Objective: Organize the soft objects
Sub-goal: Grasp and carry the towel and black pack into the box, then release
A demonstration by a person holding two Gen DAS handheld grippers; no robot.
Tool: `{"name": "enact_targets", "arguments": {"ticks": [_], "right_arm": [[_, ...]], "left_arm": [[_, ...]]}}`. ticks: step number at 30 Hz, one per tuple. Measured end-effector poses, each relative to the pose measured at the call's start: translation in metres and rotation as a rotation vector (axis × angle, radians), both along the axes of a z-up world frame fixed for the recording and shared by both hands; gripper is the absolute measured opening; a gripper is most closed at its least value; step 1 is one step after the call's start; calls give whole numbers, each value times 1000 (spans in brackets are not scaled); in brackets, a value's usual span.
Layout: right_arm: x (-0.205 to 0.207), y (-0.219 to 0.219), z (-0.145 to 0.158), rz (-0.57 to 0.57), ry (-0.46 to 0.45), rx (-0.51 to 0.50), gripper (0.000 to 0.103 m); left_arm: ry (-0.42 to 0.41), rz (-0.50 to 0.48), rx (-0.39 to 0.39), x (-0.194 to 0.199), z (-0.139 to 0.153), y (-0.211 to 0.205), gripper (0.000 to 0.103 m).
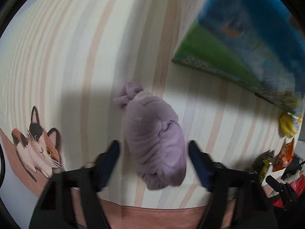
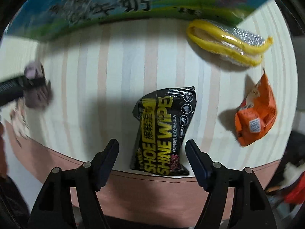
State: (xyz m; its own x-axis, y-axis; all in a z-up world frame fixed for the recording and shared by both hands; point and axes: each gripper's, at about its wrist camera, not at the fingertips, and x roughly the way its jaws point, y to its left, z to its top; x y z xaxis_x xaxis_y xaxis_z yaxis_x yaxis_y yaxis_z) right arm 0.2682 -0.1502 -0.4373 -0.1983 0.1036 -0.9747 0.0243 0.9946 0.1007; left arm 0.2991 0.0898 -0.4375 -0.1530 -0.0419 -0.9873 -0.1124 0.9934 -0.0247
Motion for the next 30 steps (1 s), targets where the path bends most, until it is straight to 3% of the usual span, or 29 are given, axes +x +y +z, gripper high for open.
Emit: {"name": "enact_targets", "arguments": {"ticks": [1, 5, 6, 9, 15, 18, 22, 26, 30], "right_arm": [[-1, -2, -2, -21, 10, -3, 75], [-1, -13, -15, -65, 36, -12, 75], [1, -15, -19, -71, 40, -20, 74], [-7, -9, -25, -55, 29, -56, 55], [-24, 1, -8, 1, -33, -53, 48], [-37, 3, 22, 11, -76, 6, 47], [-32, -1, 92, 29, -174, 108, 47], [-1, -11, 165, 48, -290, 184, 47], [63, -5, 202, 60, -364, 189, 47]], "left_arm": [[-1, -6, 3, -1, -2, -2, 46], [-5, -24, 23, -9, -3, -8, 35], [-3, -27, 22, -13, -3, -11, 35], [-9, -49, 35, -31, -1, -19, 33], [-23, -60, -29, -74, 17, -47, 31], [-85, -72, -88, -82, 55, -64, 31], [-208, -111, -141, -66, 123, -81, 31], [-309, -161, -195, -18, 197, -92, 31], [-353, -194, -175, 49, 225, -91, 31]]}}
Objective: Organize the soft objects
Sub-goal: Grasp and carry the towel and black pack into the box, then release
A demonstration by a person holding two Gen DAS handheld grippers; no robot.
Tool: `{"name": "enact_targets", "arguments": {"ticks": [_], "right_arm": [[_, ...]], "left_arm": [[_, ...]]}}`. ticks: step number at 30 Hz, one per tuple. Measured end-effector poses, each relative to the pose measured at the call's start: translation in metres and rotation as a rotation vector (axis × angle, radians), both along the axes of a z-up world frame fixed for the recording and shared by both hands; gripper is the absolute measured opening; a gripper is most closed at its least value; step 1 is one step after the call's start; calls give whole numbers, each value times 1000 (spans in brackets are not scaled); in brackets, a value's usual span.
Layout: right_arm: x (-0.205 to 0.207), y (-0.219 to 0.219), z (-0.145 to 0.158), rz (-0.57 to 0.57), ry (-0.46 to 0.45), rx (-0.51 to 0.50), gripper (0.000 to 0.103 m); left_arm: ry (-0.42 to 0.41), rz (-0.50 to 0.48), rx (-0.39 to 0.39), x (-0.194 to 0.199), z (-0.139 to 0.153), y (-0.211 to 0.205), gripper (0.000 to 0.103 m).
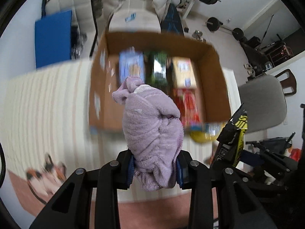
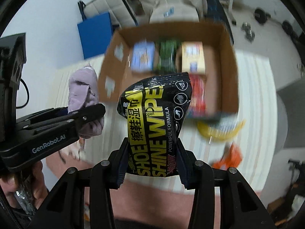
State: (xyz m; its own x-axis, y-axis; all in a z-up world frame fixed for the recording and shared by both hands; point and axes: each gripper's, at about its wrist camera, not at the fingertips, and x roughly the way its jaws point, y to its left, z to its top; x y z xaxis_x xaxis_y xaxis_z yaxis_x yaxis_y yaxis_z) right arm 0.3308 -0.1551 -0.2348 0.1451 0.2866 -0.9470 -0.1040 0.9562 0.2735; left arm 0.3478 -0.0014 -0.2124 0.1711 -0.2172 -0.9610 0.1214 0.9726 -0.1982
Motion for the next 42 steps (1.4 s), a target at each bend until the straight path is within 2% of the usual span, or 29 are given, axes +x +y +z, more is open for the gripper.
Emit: {"name": "enact_targets", "arguments": {"ticks": [3, 8, 10, 16, 20, 26, 29, 30, 31, 32, 33, 37, 38, 39, 40, 42], "right_arm": [[53, 1, -6, 1, 7, -9, 47], [106, 8, -42, 17, 70, -33, 47], [121, 12, -68, 33, 118, -49, 47], [136, 14, -127, 59, 236, -68, 47], [142, 10, -148, 55, 280, -58, 47], [150, 5, -162, 57, 313, -71, 49], [149, 8, -158, 70, 344, -74, 57], [149, 8, -155, 74, 335, -84, 65], [154, 11, -157, 72, 328, -95, 72], [155, 10, -156, 70, 321, -104, 73], [155, 9, -155, 71, 316, -107, 73], [157, 6, -145, 63, 301, -133, 75], [157, 6, -141, 59, 298, -148, 78], [156, 5, -140, 56, 294, -157, 87], [156, 5, -137, 53, 288, -166, 94], [154, 3, -134, 45, 281, -173, 97]], "left_arm": [[38, 2, -7, 44, -8, 1, 31], [178, 6, -2, 94, -62, 1, 31], [254, 11, -10, 111, -91, -1, 31], [416, 34, -44, 121, -151, 2, 31], [455, 35, -42, 122, -169, 4, 31], [481, 33, -40, 120, -180, 3, 34], [504, 65, -29, 124, -188, -3, 40], [507, 69, -37, 123, -188, -3, 47], [500, 62, -38, 121, -188, -2, 61], [483, 52, -26, 121, -187, -2, 69], [466, 46, -10, 121, -184, -1, 81], [399, 34, 35, 117, -168, -2, 89], [380, 34, 43, 115, -163, -2, 92], [367, 33, 49, 113, -160, -2, 98], [353, 33, 57, 112, -157, -2, 99], [326, 37, 74, 107, -150, -1, 99]]}}
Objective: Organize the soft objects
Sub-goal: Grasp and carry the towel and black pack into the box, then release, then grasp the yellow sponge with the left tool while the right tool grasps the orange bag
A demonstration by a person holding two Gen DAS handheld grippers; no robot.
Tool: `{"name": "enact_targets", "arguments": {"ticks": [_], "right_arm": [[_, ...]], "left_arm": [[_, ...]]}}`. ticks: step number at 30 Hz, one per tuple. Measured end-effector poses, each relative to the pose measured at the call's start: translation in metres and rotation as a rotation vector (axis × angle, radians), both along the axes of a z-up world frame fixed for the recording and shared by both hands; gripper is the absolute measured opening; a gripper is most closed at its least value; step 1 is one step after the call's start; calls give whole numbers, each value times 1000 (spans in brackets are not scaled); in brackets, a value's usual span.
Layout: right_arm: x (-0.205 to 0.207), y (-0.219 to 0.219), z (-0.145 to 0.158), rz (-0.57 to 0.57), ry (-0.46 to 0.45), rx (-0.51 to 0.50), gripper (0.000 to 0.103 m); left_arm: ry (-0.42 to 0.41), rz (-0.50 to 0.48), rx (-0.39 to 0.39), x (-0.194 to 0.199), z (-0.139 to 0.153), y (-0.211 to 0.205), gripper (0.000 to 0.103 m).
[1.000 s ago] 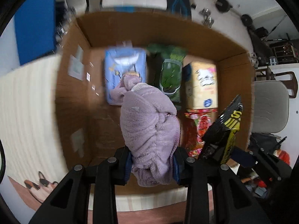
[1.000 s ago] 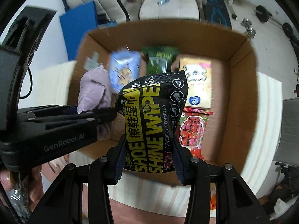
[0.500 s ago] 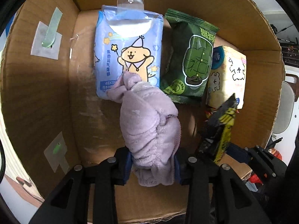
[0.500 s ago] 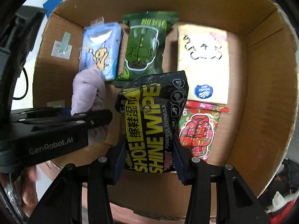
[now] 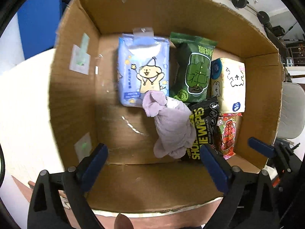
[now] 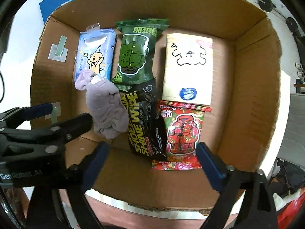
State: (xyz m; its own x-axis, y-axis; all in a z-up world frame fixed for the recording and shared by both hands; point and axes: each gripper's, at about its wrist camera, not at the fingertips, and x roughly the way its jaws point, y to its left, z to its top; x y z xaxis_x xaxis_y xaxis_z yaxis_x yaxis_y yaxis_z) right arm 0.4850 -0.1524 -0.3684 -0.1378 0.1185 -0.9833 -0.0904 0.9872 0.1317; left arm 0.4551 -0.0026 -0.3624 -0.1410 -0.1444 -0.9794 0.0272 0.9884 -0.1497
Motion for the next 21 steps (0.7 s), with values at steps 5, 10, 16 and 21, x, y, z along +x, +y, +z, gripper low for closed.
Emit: {"name": "enact_targets", "arguments": {"ticks": [5, 10, 16, 21], "right_arm": [[-5, -3, 14, -14, -56, -40, 103], [-17, -6, 28, -19, -101, -47, 103], [-36, -16, 63, -38, -159, -22, 103], [-56, -33, 88, -76, -222, 69, 103]], "left_arm": [[-65, -9, 30, -15, 24, -4, 99], [-116, -6, 30, -27, 45, -7, 99], [-173, -12, 21, -40, 73, -17, 99], [-267, -1, 25, -57, 120, -24, 99]]}}
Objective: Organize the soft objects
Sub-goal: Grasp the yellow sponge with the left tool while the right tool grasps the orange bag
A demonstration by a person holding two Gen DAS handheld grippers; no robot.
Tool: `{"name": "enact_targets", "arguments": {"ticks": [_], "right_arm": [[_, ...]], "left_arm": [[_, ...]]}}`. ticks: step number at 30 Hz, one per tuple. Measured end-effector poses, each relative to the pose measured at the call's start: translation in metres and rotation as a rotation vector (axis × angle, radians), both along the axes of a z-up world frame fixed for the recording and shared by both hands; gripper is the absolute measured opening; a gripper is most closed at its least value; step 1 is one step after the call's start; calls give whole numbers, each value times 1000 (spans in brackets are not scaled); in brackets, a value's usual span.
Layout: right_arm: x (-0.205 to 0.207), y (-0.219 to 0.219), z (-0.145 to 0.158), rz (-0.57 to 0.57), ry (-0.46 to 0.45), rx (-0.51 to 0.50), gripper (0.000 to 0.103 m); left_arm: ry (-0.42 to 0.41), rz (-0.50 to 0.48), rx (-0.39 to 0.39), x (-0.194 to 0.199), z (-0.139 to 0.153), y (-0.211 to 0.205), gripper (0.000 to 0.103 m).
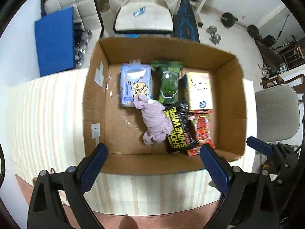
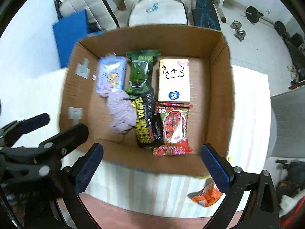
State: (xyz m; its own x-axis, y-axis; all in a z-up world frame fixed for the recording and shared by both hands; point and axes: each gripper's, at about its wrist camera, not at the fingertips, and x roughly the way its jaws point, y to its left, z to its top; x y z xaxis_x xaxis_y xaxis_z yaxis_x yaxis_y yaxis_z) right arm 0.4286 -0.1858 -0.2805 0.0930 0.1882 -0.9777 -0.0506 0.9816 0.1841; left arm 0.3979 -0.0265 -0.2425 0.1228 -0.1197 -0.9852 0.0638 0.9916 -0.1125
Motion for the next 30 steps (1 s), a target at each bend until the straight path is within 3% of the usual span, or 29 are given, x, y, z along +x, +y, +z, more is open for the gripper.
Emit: {"name": "enact_targets", "arguments": {"ticks": [3, 6, 9, 12, 17, 21, 24, 25, 27, 28, 30], "right_arm": [[-34, -37, 16, -73, -60, 44, 103], [-71, -79, 10, -164, -65, 60, 103], [-102, -122, -29, -276, 14, 125, 103], [-115, -151, -73, -339, 97, 177, 101], [-109, -178, -131, -404, 130, 220, 90], [-92, -185, -171, -425, 161, 292, 82], [-85, -179, -185, -405, 161, 331, 67], [-86, -177, -184, -404, 150, 327, 47], [-90, -167, -179, -386, 149, 350, 37], [-95, -160, -175, -376, 144, 337, 19], [-108, -144, -167, -349, 138, 313, 17]], "left_arm": [[-143, -6, 60, -31, 31, -14, 99], [-185, -9, 65, -68, 37, -31, 99], [-133, -3, 39, -95, 15, -47, 99], [-24, 7, 8, -109, -27, -64, 99], [76, 18, 61, -120, -79, -80, 99], [128, 54, 89, -123, -102, -74, 99], [156, 92, 83, -124, -109, -65, 99], [161, 104, 80, -123, -111, -63, 99], [163, 119, 77, -121, -112, -59, 99], [162, 126, 75, -122, -114, -57, 99], [174, 143, 65, -119, -118, -53, 99]]}}
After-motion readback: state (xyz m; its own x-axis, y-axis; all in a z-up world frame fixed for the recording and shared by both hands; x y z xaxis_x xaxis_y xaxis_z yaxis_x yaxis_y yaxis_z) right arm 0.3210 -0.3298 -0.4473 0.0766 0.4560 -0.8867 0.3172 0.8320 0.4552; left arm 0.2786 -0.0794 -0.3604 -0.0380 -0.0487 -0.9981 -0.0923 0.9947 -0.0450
